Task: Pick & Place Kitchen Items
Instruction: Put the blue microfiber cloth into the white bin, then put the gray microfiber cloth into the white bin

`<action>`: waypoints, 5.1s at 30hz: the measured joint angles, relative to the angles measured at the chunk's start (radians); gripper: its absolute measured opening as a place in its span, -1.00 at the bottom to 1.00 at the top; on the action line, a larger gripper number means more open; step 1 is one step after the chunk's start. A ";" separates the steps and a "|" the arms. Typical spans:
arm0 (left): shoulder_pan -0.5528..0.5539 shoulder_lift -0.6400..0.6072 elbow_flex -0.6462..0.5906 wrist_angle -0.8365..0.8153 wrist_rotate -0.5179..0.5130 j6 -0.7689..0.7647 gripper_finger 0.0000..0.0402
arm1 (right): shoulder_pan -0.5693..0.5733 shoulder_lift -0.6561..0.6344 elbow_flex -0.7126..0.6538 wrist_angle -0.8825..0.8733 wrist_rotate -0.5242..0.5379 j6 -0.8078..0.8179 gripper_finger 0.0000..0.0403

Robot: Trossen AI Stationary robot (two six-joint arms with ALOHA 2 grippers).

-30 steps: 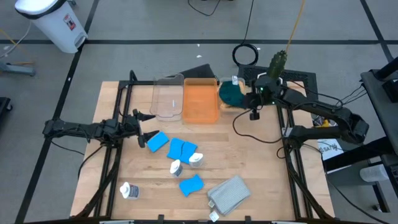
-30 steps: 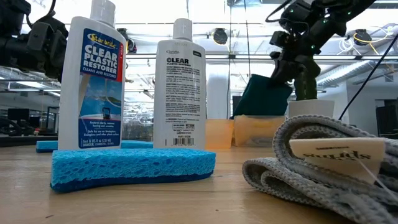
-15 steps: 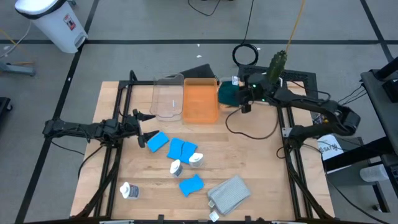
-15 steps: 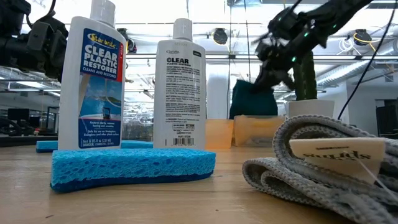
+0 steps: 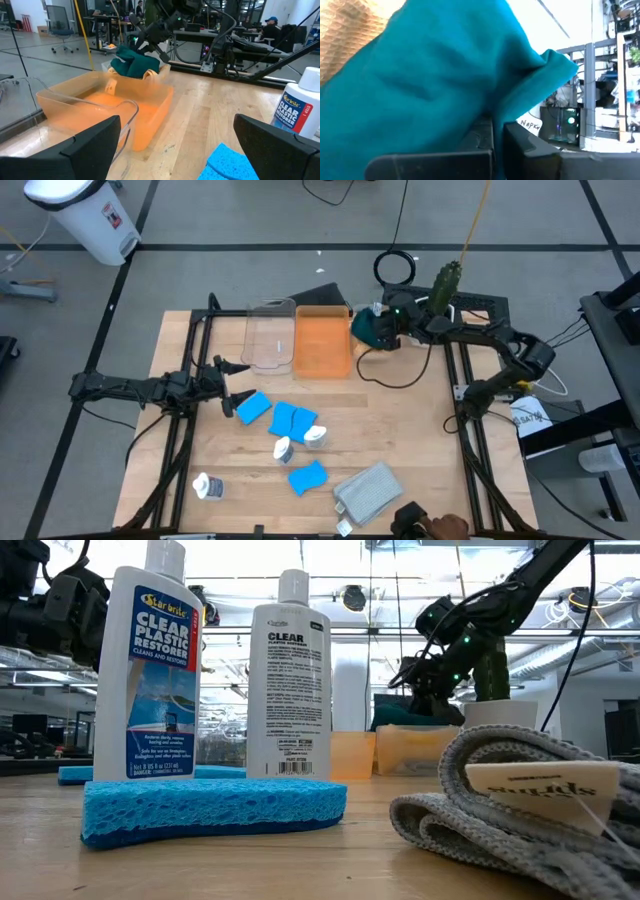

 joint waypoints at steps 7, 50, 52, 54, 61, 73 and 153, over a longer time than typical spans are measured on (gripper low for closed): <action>0.000 0.000 0.000 0.000 0.000 0.000 0.97 | 0.008 -0.021 0.000 0.024 0.007 0.008 -0.70; 0.000 0.000 0.000 0.000 0.000 0.000 0.97 | -0.009 0.120 0.099 -0.270 -0.162 0.580 -1.00; 0.000 0.000 0.000 0.000 0.000 0.000 0.97 | -0.021 0.148 0.100 -0.286 -0.165 0.587 -1.00; 0.000 0.000 0.000 0.000 0.000 0.000 0.97 | -0.028 0.165 0.102 -0.290 -0.171 0.592 -1.00; 0.000 0.000 0.000 0.000 0.000 0.000 0.97 | -0.022 0.082 0.096 -0.288 -0.153 0.580 -1.00; 0.000 0.000 0.000 0.000 0.000 0.000 0.97 | -0.026 -0.040 0.096 -0.253 -0.285 0.709 -1.00; 0.000 0.000 0.000 0.000 0.000 0.000 0.97 | 1.359 -0.128 -0.289 0.183 -0.059 1.621 0.10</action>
